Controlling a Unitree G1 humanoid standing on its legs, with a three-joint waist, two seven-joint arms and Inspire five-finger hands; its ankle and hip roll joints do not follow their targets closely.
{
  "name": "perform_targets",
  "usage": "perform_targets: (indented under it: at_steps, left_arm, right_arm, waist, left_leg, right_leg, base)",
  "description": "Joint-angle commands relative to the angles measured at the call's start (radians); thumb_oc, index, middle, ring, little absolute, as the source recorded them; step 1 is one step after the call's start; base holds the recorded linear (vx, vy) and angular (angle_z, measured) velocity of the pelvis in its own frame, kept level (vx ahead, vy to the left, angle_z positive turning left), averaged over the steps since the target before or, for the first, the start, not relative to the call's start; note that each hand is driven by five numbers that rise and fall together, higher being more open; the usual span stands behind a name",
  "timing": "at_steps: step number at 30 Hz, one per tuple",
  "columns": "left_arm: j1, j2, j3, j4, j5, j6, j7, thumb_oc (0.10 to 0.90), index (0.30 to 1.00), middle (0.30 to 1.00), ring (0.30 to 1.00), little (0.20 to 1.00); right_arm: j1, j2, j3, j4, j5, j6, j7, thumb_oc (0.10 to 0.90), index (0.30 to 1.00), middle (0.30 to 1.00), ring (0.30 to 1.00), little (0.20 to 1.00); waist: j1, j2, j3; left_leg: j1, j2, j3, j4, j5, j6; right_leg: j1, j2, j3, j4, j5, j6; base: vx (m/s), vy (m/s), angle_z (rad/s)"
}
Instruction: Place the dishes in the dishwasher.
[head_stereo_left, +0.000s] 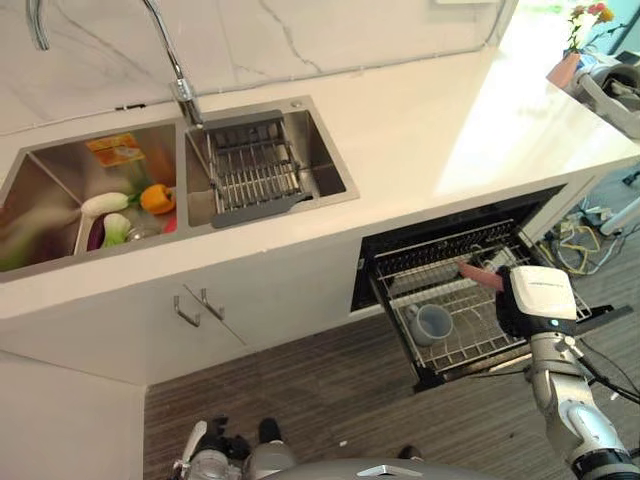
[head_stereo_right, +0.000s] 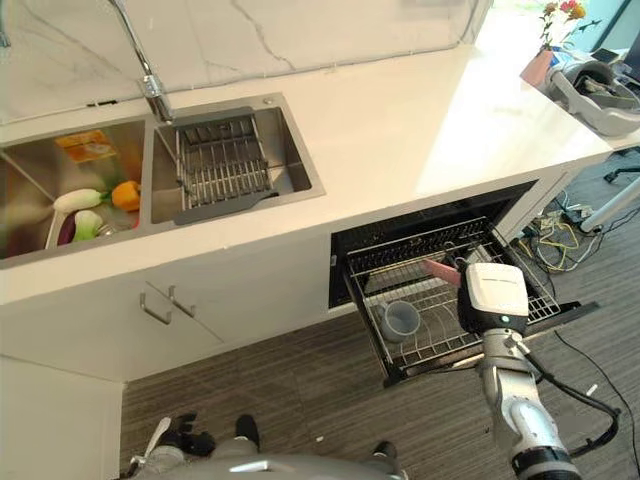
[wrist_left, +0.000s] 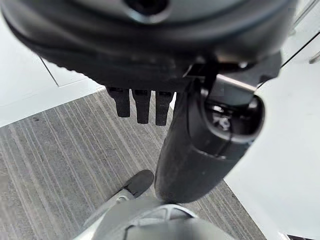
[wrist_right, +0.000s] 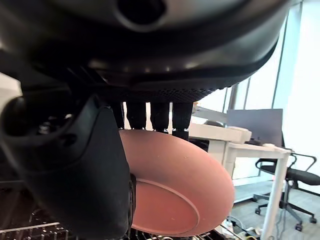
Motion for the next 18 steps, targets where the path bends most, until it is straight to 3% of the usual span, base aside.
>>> perform_targets:
  at_steps: [1,8,13,15,18]
  left_arm:
    - [-0.014,-0.005,-0.077,0.076,0.040,0.007,-0.013,0.800,0.900,0.900,0.900,0.900]
    - [-0.015,0.004,-0.116,0.069,0.039,-0.004,-0.023,0.800,0.900,0.900,0.900,0.900]
    - [-0.024,0.012,-0.168,0.050,0.024,-0.014,-0.027,0.800,0.900,0.900,0.900,0.900]
    - [-0.031,0.009,-0.183,0.041,-0.001,-0.019,-0.022,0.800,0.900,0.900,0.900,0.900]
    - [-0.033,0.004,-0.189,0.042,-0.007,-0.020,-0.020,0.800,0.900,0.900,0.900,0.900]
  right_arm:
    - [-0.177,-0.117,0.005,-0.012,-0.022,0.024,-0.058,0.400,0.300,0.300,0.300,0.300]
    - [-0.308,-0.158,0.108,0.164,-0.005,0.035,-0.040,0.400,0.300,0.300,0.300,0.300]
    - [-0.434,-0.164,0.212,0.331,0.032,0.041,-0.029,0.400,0.300,0.300,0.300,0.300]
    - [-0.490,-0.148,0.263,0.438,0.050,0.046,-0.025,0.400,0.300,0.300,0.300,0.300]
    - [-0.506,-0.131,0.274,0.475,0.063,0.048,-0.029,0.400,0.300,0.300,0.300,0.300]
  waist:
    - [0.033,0.017,0.023]
    - [0.049,0.032,0.044]
    - [0.062,0.064,0.067]
    - [0.065,0.091,0.076]
    - [0.065,0.099,0.077]
  left_leg:
    - [0.016,0.041,-0.004,0.062,-0.046,-0.033]
    - [0.003,0.041,-0.018,0.077,-0.044,-0.038]
    - [-0.020,0.037,-0.038,0.073,-0.032,-0.042]
    - [-0.035,0.028,-0.054,0.066,-0.022,-0.042]
    - [-0.039,0.025,-0.060,0.063,-0.020,-0.041]
  right_leg:
    - [0.079,-0.045,0.006,0.046,-0.122,0.040]
    - [0.077,-0.044,0.001,0.054,-0.129,0.036]
    - [0.066,-0.046,-0.011,0.055,-0.129,0.034]
    - [0.056,-0.049,-0.019,0.054,-0.128,0.034]
    - [0.057,-0.050,-0.025,0.054,-0.129,0.033]
  base:
    - [0.01,-0.018,0.08]
    - [-0.01,-0.008,0.04]
    - [-0.02,0.005,0.12]
    - [-0.03,0.029,0.16]
    - [0.00,0.010,0.26]
